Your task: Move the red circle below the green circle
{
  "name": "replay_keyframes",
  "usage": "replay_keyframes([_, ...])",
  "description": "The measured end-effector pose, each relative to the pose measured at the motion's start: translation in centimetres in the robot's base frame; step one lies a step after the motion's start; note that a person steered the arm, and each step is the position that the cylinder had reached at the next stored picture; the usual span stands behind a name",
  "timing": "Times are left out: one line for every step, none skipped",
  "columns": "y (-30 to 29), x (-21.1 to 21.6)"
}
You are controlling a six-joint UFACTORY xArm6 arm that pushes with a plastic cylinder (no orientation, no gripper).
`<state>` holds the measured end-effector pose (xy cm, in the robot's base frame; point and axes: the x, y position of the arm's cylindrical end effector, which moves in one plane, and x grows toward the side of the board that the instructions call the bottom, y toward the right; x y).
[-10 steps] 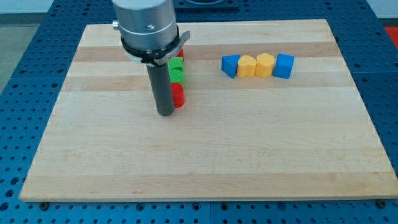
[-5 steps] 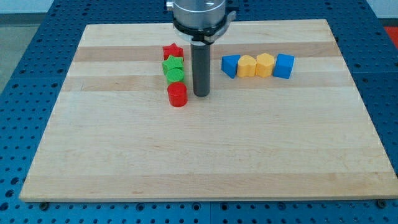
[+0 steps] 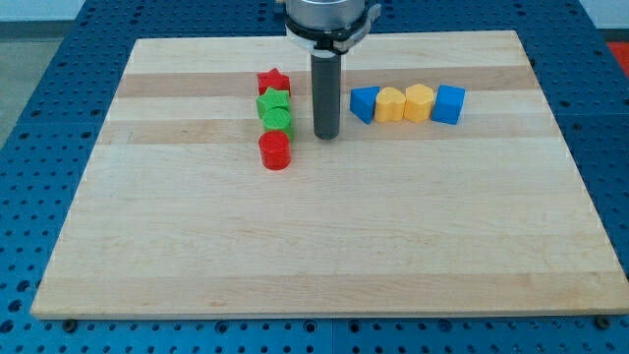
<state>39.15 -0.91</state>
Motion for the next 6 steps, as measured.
replay_keyframes([-2.0, 0.3])
replay_keyframes([-2.7, 1.1])
replay_keyframes([-2.7, 1.9])
replay_keyframes([-2.0, 2.0])
replay_keyframes([-0.4, 4.8])
replay_keyframes([-1.0, 9.2])
